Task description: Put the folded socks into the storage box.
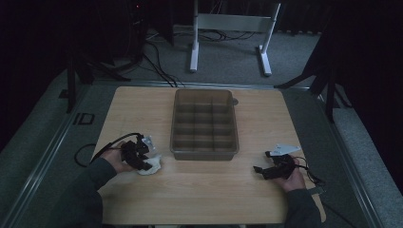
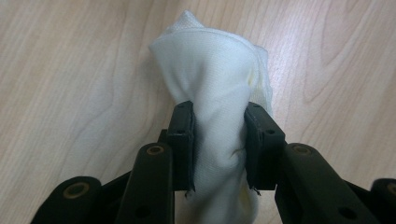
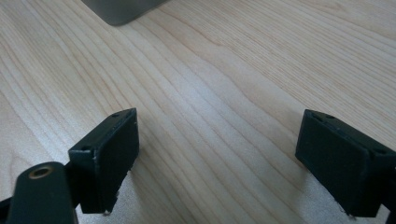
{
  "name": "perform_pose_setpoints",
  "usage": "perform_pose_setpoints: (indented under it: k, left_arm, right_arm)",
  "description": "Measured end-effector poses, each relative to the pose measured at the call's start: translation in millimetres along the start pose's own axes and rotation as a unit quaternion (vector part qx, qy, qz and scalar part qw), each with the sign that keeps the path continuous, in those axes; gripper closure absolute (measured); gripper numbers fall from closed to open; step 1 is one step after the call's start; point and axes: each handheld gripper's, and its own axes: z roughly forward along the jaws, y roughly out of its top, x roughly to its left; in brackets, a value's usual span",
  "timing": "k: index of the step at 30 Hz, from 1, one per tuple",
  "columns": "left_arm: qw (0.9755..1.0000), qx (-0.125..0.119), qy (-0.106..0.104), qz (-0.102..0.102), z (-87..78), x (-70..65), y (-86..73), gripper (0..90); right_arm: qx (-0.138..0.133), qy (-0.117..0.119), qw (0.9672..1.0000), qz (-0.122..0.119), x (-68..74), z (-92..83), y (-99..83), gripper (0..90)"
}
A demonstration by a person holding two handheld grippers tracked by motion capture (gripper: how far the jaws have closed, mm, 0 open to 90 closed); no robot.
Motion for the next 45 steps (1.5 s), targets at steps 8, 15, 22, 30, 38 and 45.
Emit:
perform_pose_setpoints:
  k: [8, 15, 22, 30, 38, 45]
  left_arm:
    - [0.9999, -0.01, 0.006, 0.004, -10.0, 1.0, 2.9, 67.4]
    - [0.9998, -0.017, 0.01, 0.009, -20.1, 1.4, 7.2, 67.4]
    - [0.9995, -0.023, 0.017, 0.013, -28.9, 1.9, 9.4, 67.4]
    - [0.9989, -0.037, 0.024, 0.014, -37.9, 2.6, 11.1, 67.3]
    - [0.9981, -0.05, 0.032, 0.018, -49.7, 2.3, 12.6, 67.2]
    - [0.9974, -0.06, 0.036, 0.02, -57.0, 2.6, 16.0, 67.1]
  right_arm:
    - [0.0, 0.0, 1.0, 0.0, 0.0, -0.1, 0.0, 12.9]
    - [0.0, 0.0, 1.0, 0.0, 0.0, -0.1, -0.1, 12.9]
    - [0.0, 0.0, 1.0, 0.0, 0.1, -0.1, -0.1, 12.9]
    - [0.0, 0.001, 1.0, -0.001, 0.1, -0.2, -0.1, 12.9]
    - [0.0, 0.001, 1.0, -0.001, 0.1, -0.2, -0.1, 12.9]
    - [0.0, 0.001, 1.0, -0.001, 0.1, -0.2, -0.1, 12.9]
